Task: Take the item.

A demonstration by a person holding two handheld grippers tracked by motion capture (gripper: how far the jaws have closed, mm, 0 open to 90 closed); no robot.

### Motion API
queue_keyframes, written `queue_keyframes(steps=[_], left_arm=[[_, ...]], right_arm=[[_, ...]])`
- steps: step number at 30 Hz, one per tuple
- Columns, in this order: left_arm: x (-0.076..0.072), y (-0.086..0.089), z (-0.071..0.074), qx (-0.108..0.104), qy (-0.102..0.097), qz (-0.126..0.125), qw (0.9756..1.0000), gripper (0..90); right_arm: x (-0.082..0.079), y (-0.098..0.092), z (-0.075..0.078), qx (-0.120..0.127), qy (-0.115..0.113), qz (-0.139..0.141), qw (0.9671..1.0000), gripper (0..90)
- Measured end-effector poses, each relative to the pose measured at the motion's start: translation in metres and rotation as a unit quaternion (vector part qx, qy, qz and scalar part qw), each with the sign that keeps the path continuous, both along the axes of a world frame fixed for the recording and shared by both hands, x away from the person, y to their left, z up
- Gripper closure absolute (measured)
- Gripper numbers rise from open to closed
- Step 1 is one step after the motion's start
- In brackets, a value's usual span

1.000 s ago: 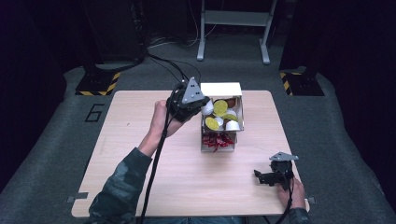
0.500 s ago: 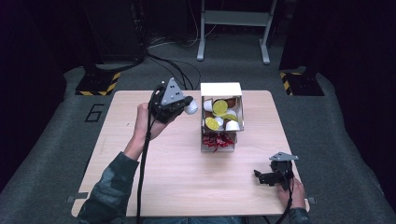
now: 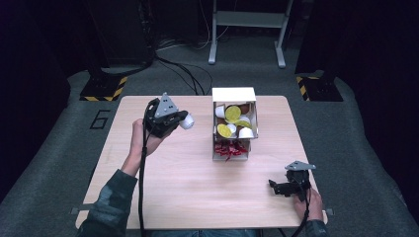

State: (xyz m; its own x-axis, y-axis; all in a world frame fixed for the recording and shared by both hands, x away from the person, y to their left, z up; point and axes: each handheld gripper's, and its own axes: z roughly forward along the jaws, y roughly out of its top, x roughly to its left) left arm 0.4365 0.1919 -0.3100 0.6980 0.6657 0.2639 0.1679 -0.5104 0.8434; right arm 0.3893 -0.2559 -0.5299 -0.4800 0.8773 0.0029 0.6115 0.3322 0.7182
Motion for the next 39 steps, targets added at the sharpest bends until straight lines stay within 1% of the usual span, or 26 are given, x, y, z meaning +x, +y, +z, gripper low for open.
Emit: queue_keyframes(steps=[2, 7, 9, 11, 12, 14, 16, 17, 18, 19, 23, 25, 26, 27, 28, 29, 30, 32, 34, 35, 36, 37, 39], left_arm=[[0.002, 0.005, -0.007, -0.007, 0.011, 0.001, 0.9999, 90.0], [0.006, 0.017, -0.026, -0.003, 0.03, 0.01, 0.9995, 90.0], [0.008, 0.021, -0.035, -0.005, 0.039, 0.014, 0.9991, 90.0], [0.01, 0.023, -0.044, -0.008, 0.047, 0.018, 0.9987, 90.0], [0.011, 0.025, -0.048, -0.005, 0.051, 0.019, 0.9985, 90.0], [0.014, 0.027, -0.057, -0.007, 0.059, 0.023, 0.998, 90.0], [0.017, 0.028, -0.066, -0.012, 0.066, 0.028, 0.9973, 90.0], [0.018, 0.028, -0.07, -0.009, 0.073, 0.029, 0.9969, 90.0], [0.02, 0.029, -0.076, -0.008, 0.075, 0.03, 0.9967, 90.0], [0.021, 0.029, -0.079, -0.008, 0.086, 0.03, 0.9958, 90.0], [0.027, 0.029, -0.098, -0.005, 0.106, 0.034, 0.9938, 90.0], [0.03, 0.031, -0.107, -0.005, 0.119, 0.037, 0.9922, 90.0], [0.032, 0.031, -0.112, -0.005, 0.119, 0.04, 0.9921, 90.0], [0.033, 0.032, -0.116, -0.007, 0.126, 0.041, 0.9912, 90.0], [0.035, 0.032, -0.122, -0.001, 0.133, 0.04, 0.9903, 90.0], [0.036, 0.032, -0.125, -0.003, 0.138, 0.041, 0.9896, 90.0], [0.037, 0.032, -0.128, -0.006, 0.138, 0.042, 0.9895, 90.0], [0.039, 0.033, -0.134, -0.001, 0.146, 0.043, 0.9883, 90.0], [0.04, 0.033, -0.139, 0.007, 0.147, 0.046, 0.988, 90.0], [0.039, 0.032, -0.142, 0.007, 0.15, 0.046, 0.9876, 90.0], [0.039, 0.03, -0.144, 0.019, 0.147, 0.053, 0.9875, 90.0], [0.039, 0.029, -0.146, 0.023, 0.143, 0.057, 0.9877, 90.0], [0.038, 0.027, -0.149, 0.037, 0.145, 0.058, 0.9871, 90.0]], right_arm=[[0.0, 0.0, 0.0, 0.0, 0.0, -0.001, 1.0, 0.0], [0.0, 0.0, 0.0, 0.0, 0.001, -0.001, 1.0, 0.0], [0.0, 0.0, 0.0, 0.0, 0.0, -0.001, 1.0, 0.0], [0.0, 0.0, 0.0, 0.001, 0.001, -0.001, 1.0, 0.0], [0.0, 0.0, 0.0, 0.0, 0.0, 0.0, 1.0, 0.0], [0.0, 0.0, 0.0, 0.0, 0.0, -0.001, 1.0, 0.0], [0.0, 0.0, 0.0, 0.0, 0.0, 0.0, 1.0, 0.0], [0.0, 0.0, 0.0, 0.0, 0.0, 0.0, 1.0, 0.0], [0.0, 0.0, 0.0, 0.001, 0.0, -0.001, 1.0, 0.0], [0.0, 0.0, 0.0, 0.0, 0.0, -0.001, 1.0, 0.0], [0.0, 0.0, 0.0, -0.001, -0.001, 0.001, 1.0, 0.0], [0.0, 0.0, 0.0, -0.001, -0.001, 0.0, 1.0, 0.0], [0.0, 0.0, 0.0, 0.001, 0.0, -0.002, 1.0, 0.0], [0.0, 0.0, 0.0, -0.001, 0.0, 0.0, 1.0, 0.0], [0.0, 0.0, 0.0, -0.001, -0.001, 0.001, 1.0, 0.0], [0.0, 0.0, 0.0, -0.001, -0.001, 0.001, 1.0, 0.0], [0.0, 0.0, 0.0, -0.001, -0.001, 0.001, 1.0, 0.0], [0.0, 0.0, 0.0, 0.0, 0.0, 0.0, 1.0, 0.0], [0.0, 0.0, 0.0, -0.001, -0.001, 0.001, 1.0, 0.0], [0.0, 0.0, 0.0, 0.0, 0.0, 0.0, 1.0, 0.0], [0.0, 0.0, 0.0, 0.0, 0.0, -0.001, 1.0, 0.0], [0.0, 0.0, 0.0, 0.0, 0.0, 0.0, 1.0, 0.0], [0.0, 0.0, 0.0, 0.001, 0.0, -0.001, 1.0, 0.0]])
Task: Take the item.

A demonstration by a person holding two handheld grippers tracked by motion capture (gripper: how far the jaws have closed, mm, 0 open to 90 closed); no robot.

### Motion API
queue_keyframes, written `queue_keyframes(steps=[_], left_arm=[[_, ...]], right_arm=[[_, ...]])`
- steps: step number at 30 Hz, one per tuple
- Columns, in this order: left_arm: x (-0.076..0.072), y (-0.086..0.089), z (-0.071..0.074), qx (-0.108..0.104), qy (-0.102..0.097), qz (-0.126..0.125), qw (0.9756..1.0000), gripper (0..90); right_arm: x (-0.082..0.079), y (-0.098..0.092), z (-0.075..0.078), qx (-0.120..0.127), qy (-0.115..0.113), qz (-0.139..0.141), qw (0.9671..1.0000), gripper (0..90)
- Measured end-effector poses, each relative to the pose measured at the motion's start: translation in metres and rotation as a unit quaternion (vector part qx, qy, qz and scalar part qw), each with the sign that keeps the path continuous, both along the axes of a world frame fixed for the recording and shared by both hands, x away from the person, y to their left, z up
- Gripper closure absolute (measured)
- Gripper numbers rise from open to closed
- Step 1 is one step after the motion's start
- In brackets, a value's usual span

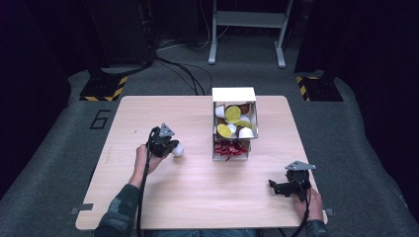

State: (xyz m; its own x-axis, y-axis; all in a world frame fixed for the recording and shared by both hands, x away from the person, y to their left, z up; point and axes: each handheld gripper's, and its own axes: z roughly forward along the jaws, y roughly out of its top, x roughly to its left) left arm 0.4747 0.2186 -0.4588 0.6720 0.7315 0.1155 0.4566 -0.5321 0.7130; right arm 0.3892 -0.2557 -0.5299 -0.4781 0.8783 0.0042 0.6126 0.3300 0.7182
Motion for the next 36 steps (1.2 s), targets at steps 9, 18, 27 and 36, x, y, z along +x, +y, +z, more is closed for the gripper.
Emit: queue_keyframes(steps=[9, 18, 27, 36], left_arm=[[-0.005, -0.012, -0.008, 0.028, -0.002, -0.007, 0.9996, 90.0], [-0.015, -0.018, -0.012, 0.011, 0.0, -0.017, 0.9998, 89.1], [-0.022, -0.022, -0.018, -0.012, 0.026, -0.04, 0.9988, 74.5], [-0.04, -0.024, -0.016, -0.053, 0.033, -0.06, 0.9962, 55.2]], right_arm=[[0.0, 0.0, 0.0, 0.0, 0.0, 0.0, 1.0, 0.0], [0.0, 0.0, 0.0, 0.0, 0.0, 0.0, 1.0, 0.0], [0.0, 0.0, 0.0, -0.001, 0.0, 0.001, 1.0, 0.0], [0.0, 0.0, 0.0, -0.001, 0.0, 0.001, 1.0, 0.0]])
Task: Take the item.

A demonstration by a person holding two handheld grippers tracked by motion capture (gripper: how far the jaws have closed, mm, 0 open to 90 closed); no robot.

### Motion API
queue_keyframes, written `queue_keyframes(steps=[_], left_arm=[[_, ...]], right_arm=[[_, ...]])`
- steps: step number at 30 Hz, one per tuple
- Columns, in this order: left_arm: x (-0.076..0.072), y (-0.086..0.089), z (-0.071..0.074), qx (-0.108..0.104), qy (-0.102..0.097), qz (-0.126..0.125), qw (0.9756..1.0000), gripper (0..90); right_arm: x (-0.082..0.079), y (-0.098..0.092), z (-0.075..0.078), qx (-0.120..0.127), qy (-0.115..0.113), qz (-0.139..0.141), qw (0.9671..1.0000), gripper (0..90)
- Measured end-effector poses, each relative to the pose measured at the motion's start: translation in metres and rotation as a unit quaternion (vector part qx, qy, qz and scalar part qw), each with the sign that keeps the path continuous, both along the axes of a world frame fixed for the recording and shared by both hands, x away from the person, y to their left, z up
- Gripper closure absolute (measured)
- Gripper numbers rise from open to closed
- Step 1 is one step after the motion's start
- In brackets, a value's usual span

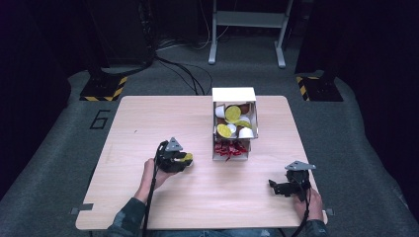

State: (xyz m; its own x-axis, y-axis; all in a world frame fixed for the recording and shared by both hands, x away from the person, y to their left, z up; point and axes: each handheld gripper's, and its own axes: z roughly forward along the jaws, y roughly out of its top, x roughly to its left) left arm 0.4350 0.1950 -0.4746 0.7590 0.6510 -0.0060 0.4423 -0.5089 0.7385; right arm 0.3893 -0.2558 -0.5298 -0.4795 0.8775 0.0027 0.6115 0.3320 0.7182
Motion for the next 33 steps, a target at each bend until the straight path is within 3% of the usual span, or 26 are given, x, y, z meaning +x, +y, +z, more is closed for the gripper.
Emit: queue_keyframes(steps=[7, 10, 15, 21, 25, 28, 30, 33], left_arm=[[-0.021, 0.01, 0.008, -0.021, -0.009, 0.013, 0.9997, 26.0], [-0.033, 0.021, 0.01, -0.028, -0.019, 0.029, 0.999, 18.8], [-0.047, 0.05, 0.009, -0.036, -0.025, 0.057, 0.9974, 15.2], [-0.063, 0.088, -0.004, -0.046, -0.025, 0.11, 0.9925, 14.4], [-0.068, 0.113, -0.016, -0.032, -0.008, 0.147, 0.9885, 13.3], [-0.069, 0.13, -0.028, -0.015, 0.007, 0.176, 0.9843, 9.7], [-0.07, 0.142, -0.036, -0.009, 0.016, 0.197, 0.9803, 7.0], [-0.071, 0.155, -0.043, 0.004, 0.019, 0.22, 0.9753, 4.3]], right_arm=[[0.0, 0.0, 0.0, -0.001, -0.001, 0.001, 1.0, 0.0], [0.0, 0.0, 0.0, 0.0, -0.001, 0.001, 1.0, 0.0], [0.0, 0.0, 0.0, -0.001, -0.001, 0.001, 1.0, 0.0], [0.0, 0.0, 0.0, 0.0, 0.0, 0.001, 1.0, 0.0], [0.0, 0.0, 0.0, 0.0, 0.001, 0.0, 1.0, 0.0], [0.0, 0.0, 0.0, -0.001, -0.001, 0.001, 1.0, 0.0], [0.0, 0.0, 0.0, 0.0, 0.0, 0.001, 1.0, 0.0], [0.0, 0.0, 0.0, -0.001, -0.001, 0.001, 1.0, 0.0]])
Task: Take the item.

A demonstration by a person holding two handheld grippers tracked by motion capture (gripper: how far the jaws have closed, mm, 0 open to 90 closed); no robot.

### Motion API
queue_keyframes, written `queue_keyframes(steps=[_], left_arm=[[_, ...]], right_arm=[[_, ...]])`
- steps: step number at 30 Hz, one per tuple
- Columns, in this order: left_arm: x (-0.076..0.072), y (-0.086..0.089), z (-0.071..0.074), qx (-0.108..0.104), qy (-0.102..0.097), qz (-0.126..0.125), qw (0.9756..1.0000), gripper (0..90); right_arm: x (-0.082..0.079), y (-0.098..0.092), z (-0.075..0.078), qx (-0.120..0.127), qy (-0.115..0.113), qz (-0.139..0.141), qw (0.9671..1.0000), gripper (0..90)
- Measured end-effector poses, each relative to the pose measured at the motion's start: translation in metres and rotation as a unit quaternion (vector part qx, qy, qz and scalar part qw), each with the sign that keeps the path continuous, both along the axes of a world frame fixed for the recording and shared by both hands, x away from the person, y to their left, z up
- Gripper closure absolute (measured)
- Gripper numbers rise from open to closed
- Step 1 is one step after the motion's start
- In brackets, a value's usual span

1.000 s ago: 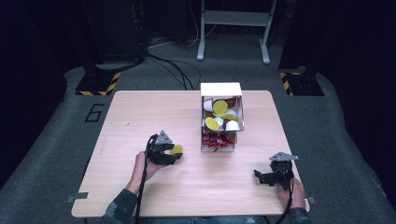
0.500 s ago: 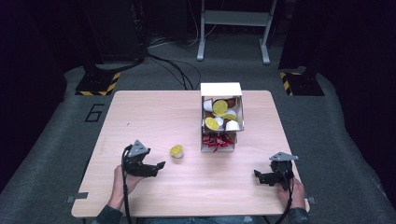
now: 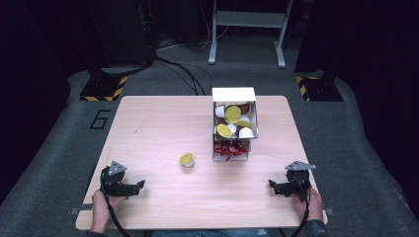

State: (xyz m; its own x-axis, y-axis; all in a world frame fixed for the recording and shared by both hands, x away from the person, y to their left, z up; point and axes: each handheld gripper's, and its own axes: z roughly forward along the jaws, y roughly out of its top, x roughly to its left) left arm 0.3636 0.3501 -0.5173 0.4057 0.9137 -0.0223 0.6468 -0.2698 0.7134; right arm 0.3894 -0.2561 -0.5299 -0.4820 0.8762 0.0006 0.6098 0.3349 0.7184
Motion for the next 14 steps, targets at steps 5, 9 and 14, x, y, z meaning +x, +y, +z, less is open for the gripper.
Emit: queue_keyframes(steps=[5, 9, 14], left_arm=[[-0.003, 0.012, -0.011, 0.01, 0.007, 0.021, 0.9997, 1.1], [-0.007, 0.014, -0.015, 0.011, -0.009, 0.026, 0.9996, 0.7], [-0.007, 0.014, -0.015, 0.013, -0.009, 0.026, 0.9995, 0.1]], right_arm=[[0.0, 0.0, 0.0, 0.0, 0.0, -0.001, 1.0, 0.0], [0.0, 0.0, 0.0, 0.0, 0.0, 0.0, 1.0, 0.0], [0.0, 0.0, 0.0, 0.001, 0.001, -0.001, 1.0, 0.0]])
